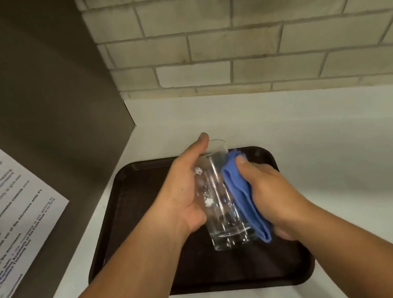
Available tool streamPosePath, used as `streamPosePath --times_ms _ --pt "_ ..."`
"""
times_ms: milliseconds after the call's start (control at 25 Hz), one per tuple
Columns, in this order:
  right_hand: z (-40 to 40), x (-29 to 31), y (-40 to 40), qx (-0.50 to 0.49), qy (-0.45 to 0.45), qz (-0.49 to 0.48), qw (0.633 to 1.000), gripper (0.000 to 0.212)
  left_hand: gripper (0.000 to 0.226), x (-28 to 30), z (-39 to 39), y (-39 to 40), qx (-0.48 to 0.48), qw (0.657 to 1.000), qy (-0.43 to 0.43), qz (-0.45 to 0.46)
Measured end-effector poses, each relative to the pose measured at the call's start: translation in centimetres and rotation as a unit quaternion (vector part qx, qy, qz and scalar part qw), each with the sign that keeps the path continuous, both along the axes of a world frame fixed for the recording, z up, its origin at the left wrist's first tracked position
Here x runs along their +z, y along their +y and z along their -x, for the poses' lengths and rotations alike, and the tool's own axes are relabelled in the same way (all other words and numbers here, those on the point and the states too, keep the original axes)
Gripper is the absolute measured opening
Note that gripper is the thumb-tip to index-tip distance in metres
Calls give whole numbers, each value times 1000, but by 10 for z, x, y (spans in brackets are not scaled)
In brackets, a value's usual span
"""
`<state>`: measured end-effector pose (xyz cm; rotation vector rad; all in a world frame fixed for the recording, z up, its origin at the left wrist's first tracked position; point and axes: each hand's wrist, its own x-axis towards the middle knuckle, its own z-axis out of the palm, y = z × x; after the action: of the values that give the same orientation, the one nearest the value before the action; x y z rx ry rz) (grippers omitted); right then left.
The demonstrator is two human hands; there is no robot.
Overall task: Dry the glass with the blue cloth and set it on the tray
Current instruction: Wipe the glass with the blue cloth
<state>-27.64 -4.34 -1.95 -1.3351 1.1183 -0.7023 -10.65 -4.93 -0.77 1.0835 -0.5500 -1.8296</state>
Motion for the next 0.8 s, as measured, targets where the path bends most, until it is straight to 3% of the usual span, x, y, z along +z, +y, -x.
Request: streamPosePath --times_ms 80,160,240,280,360,480,560,640,720,800 --pt "4 0 16 45 25 7 999 43 49 1 -4 -4 48 999 -8 -14" --pt "-2 -3 32 87 103 124 983 48 47 -2 -2 -4 54 998 -10 -10" --pt "-14 1 26 62 118 240 962 58 45 -2 5 0 30 1000 -6 -7" --pt "-21 4 16 23 121 257 958 53 46 -2 7 3 20 1000 -5 -5" --pt "-18 10 -1 -21 95 205 974 41 48 2 7 5 1 1000 6 10" --pt "-7 4 -4 -31 70 4 997 54 50 6 1 3 23 1000 8 5" --pt "-3 -2 22 42 103 61 992 50 50 4 -5 -1 74 997 -20 -11" --pt "-7 -5 32 73 121 167 976 44 48 3 -3 0 65 998 -23 -8" --pt "-17 1 18 32 124 254 959 47 45 1 4 3 33 999 -16 -4" --pt "-21 6 -6 -49 120 216 968 43 51 2 12 7 7 1000 -15 4"
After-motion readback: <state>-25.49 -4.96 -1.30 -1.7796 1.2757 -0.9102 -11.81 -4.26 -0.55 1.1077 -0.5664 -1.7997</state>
